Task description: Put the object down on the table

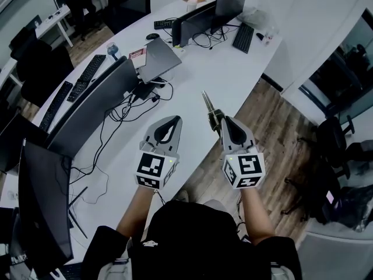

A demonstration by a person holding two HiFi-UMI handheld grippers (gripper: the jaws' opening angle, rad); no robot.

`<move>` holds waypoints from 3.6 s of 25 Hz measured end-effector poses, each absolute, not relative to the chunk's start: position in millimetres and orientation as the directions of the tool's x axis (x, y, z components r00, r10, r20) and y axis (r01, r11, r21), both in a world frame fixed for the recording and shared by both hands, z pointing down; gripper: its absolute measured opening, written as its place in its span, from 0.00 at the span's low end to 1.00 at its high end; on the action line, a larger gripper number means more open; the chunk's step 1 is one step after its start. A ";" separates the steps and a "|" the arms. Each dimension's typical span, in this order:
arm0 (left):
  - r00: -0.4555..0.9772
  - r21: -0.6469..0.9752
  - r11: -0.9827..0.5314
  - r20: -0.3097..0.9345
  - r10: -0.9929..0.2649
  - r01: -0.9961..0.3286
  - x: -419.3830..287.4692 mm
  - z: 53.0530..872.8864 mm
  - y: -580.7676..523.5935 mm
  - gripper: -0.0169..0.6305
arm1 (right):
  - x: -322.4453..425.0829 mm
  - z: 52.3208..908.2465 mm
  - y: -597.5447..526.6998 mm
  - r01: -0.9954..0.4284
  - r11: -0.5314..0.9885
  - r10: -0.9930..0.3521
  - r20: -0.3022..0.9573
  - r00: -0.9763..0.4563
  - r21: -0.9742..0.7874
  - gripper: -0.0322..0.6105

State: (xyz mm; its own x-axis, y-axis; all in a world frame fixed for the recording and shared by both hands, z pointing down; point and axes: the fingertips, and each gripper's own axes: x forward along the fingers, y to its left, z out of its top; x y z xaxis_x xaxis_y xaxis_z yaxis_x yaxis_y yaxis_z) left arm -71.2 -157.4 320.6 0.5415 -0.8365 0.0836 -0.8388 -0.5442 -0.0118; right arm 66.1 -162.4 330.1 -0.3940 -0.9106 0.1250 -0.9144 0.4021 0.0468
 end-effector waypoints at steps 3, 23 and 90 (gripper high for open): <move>0.531 -0.006 -0.534 0.085 -0.843 -0.846 -81.4 324.2 -161.4 0.05 | 59.0 335.2 -167.7 -0.913 0.406 -0.908 0.134 -0.397 0.047 0.09; 0.486 0.042 -0.487 0.176 -0.856 -0.872 -77.2 366.3 -191.6 0.05 | 55.9 377.9 -206.1 -0.887 0.462 -0.867 0.217 -0.449 0.014 0.09; 0.322 0.184 -0.264 0.522 -0.790 -0.947 -93.3 573.4 -213.5 0.05 | 3.5 674.1 -309.7 -0.563 0.792 -0.557 0.659 -0.506 0.236 0.10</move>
